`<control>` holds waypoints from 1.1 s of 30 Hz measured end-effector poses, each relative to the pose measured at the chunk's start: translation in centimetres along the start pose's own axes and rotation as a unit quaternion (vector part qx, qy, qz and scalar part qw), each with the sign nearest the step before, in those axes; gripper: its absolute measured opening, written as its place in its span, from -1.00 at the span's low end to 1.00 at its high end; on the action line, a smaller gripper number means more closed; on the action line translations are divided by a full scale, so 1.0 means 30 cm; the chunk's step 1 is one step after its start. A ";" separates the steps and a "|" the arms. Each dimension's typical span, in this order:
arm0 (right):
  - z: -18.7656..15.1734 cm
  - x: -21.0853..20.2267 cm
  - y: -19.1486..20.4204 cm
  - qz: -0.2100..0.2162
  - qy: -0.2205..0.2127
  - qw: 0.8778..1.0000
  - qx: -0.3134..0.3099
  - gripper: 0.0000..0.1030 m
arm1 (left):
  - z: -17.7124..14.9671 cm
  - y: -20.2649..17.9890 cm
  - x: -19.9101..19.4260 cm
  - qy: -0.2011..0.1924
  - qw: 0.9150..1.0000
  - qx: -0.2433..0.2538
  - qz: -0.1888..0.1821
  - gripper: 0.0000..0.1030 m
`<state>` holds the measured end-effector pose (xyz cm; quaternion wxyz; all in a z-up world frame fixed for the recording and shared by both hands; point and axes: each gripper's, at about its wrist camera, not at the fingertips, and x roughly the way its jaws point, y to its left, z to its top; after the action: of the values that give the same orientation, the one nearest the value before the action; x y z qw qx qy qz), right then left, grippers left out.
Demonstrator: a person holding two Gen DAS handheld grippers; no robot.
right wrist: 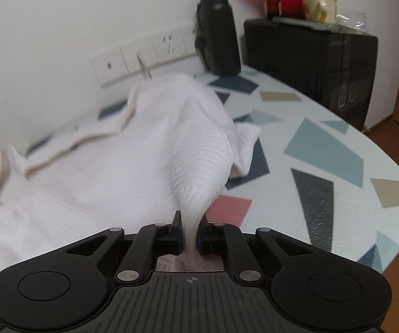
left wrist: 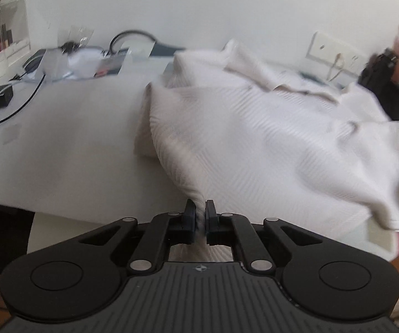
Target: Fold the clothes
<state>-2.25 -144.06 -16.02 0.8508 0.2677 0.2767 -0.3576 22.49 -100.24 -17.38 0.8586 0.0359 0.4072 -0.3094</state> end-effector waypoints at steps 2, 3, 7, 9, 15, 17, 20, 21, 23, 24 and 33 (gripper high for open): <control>0.011 -0.061 -0.006 0.013 -0.024 1.000 0.012 -0.86 | 0.012 0.000 -0.062 -0.026 0.999 -0.013 -0.027 -0.88; 0.016 -0.094 -0.001 0.019 -0.038 0.999 0.016 -0.86 | 0.022 -0.001 -0.094 -0.043 0.998 -0.016 -0.036 -0.88; 0.039 -0.217 0.007 0.034 -0.092 0.995 0.016 -0.86 | 0.058 0.000 -0.214 -0.106 0.993 -0.020 -0.055 -0.88; 0.050 -0.263 0.003 0.037 -0.113 0.993 0.015 -0.86 | 0.078 0.005 -0.262 -0.131 0.989 -0.020 -0.060 -0.88; 0.126 -0.319 -0.016 0.039 -0.140 0.989 0.016 -0.86 | 0.200 0.041 -0.306 -0.199 0.978 -0.017 -0.050 -0.89; 0.160 -0.299 -0.006 0.038 -0.138 0.990 0.007 -0.86 | 0.256 0.050 -0.282 -0.217 0.975 -0.016 -0.036 -0.89; 0.227 -0.246 0.036 0.041 -0.147 0.988 -0.017 -0.86 | 0.350 0.047 -0.242 -0.246 0.969 -0.011 -0.019 -0.89; 0.252 -0.226 0.055 0.042 -0.152 0.987 -0.026 -0.86 | 0.382 0.042 -0.227 -0.256 0.966 -0.006 -0.011 -0.89; 0.304 -0.183 0.093 0.043 -0.165 0.984 -0.039 -0.86 | 0.433 0.021 -0.191 -0.280 0.960 0.004 0.014 -0.89; 0.332 -0.160 0.114 0.044 -0.175 0.983 -0.041 -0.86 | 0.450 0.011 -0.163 -0.284 0.959 0.005 0.026 -0.89; 0.368 0.317 0.194 0.058 -0.003 0.996 -0.074 -0.47 | 0.364 -0.056 0.258 -0.110 0.990 0.043 0.074 -0.86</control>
<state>10.87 -152.16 -13.05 0.8884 0.2183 0.2842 -0.2870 32.63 -108.90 -15.38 0.9163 0.0689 0.2927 -0.2645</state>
